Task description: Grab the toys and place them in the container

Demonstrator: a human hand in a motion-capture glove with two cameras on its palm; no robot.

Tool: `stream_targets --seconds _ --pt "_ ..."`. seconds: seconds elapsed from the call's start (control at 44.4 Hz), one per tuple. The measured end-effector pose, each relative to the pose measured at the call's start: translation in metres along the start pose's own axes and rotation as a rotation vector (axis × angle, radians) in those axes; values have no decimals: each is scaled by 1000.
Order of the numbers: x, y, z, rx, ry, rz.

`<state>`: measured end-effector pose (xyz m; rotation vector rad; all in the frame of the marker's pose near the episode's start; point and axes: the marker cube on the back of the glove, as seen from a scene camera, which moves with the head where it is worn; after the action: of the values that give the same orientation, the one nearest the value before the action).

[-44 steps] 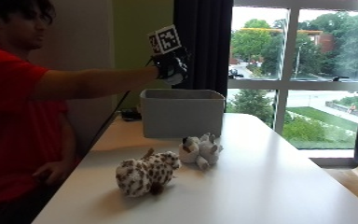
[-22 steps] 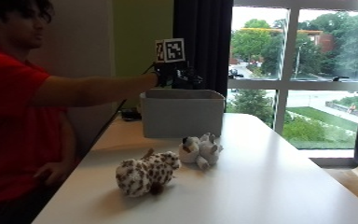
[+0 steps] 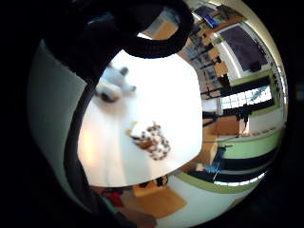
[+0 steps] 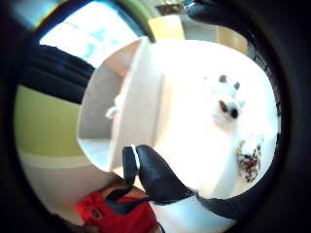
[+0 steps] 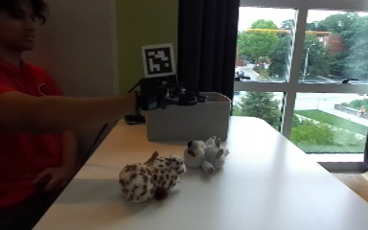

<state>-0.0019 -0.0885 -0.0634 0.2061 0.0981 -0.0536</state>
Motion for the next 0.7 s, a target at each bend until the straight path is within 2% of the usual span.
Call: stream_targets --seconds 0.135,0.247,0.45,0.697 --pt "69 21 25 -48 160 110" --pt "106 39 43 -82 178 181" --pt "140 63 70 -146 147 236" --pt "163 80 101 -231 124 235"
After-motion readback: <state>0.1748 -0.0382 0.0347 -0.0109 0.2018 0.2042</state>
